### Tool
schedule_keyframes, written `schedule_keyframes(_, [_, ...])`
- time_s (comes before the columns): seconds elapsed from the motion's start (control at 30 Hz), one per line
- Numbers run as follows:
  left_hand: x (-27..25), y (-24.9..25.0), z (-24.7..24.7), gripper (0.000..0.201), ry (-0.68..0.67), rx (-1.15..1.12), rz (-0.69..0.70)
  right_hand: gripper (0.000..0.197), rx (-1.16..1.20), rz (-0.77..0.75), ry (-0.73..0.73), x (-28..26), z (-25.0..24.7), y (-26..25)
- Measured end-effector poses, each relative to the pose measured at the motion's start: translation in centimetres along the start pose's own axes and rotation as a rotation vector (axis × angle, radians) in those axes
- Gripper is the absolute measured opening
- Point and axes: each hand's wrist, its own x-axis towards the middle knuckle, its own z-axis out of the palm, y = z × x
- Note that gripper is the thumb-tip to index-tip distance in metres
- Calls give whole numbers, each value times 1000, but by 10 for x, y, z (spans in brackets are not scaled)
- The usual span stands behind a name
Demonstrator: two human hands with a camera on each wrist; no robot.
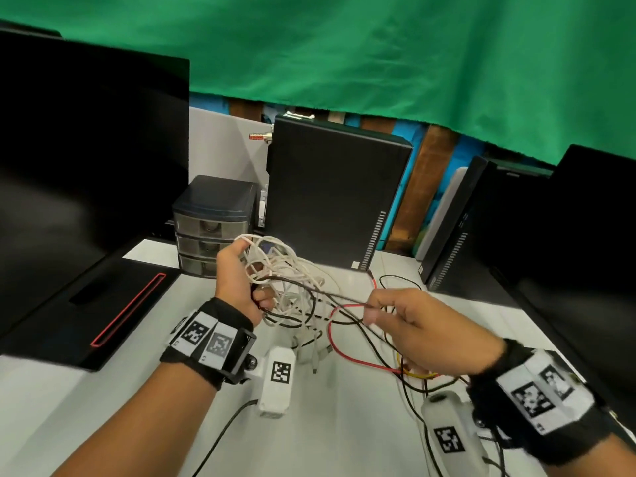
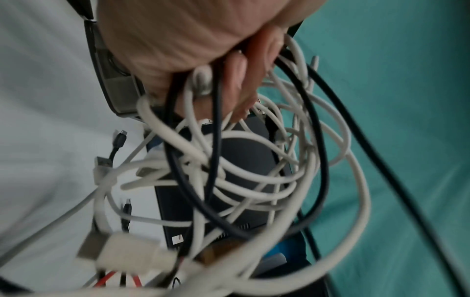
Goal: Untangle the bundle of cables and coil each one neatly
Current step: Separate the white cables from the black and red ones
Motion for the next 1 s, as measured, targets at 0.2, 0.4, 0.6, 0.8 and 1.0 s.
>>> schedule_keyframes(0.2, [11, 26, -19, 41, -18, -149, 94, 32, -150, 36, 196, -6, -25, 9])
schedule_keyframes(0.4, [-2, 22, -3, 31, -98, -76, 45, 18, 37, -73, 247, 8, -29, 5])
schedule_keyframes(0.6, [-2, 1, 8, 27, -276, 144, 29, 9, 99, -150, 233, 36, -25, -20])
schedule_keyframes(0.8, [3, 16, -2, 18, -179, 100, 174, 14, -18, -154, 185, 21, -51, -17])
schedule_keyframes(1.0, [10, 52, -30, 8, -58, -558, 132, 15, -78, 67, 108, -4, -64, 33])
